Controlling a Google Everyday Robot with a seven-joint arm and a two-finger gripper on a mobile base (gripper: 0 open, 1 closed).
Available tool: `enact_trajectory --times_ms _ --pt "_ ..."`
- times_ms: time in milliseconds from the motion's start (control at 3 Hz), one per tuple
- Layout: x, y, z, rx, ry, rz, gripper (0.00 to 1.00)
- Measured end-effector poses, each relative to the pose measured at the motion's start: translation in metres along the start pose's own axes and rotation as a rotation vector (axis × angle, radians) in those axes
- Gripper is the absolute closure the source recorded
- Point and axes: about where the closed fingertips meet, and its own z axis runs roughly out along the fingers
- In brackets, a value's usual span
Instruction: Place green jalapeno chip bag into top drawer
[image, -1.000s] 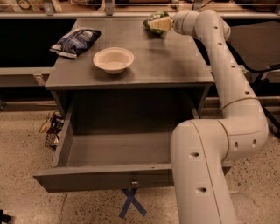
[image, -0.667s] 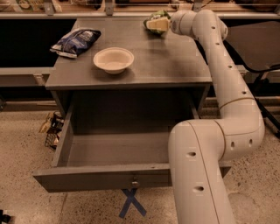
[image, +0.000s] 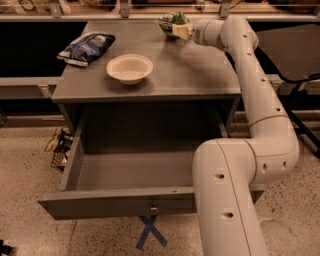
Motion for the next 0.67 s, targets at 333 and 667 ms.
enact_trajectory --times_ms 333,667 --pt "0.0064 0.0078 0.0015 -0.034 0.011 0.023 0.71" --pt "0.0062 0.0105 0.0010 -0.041 0.017 0.022 0.72"
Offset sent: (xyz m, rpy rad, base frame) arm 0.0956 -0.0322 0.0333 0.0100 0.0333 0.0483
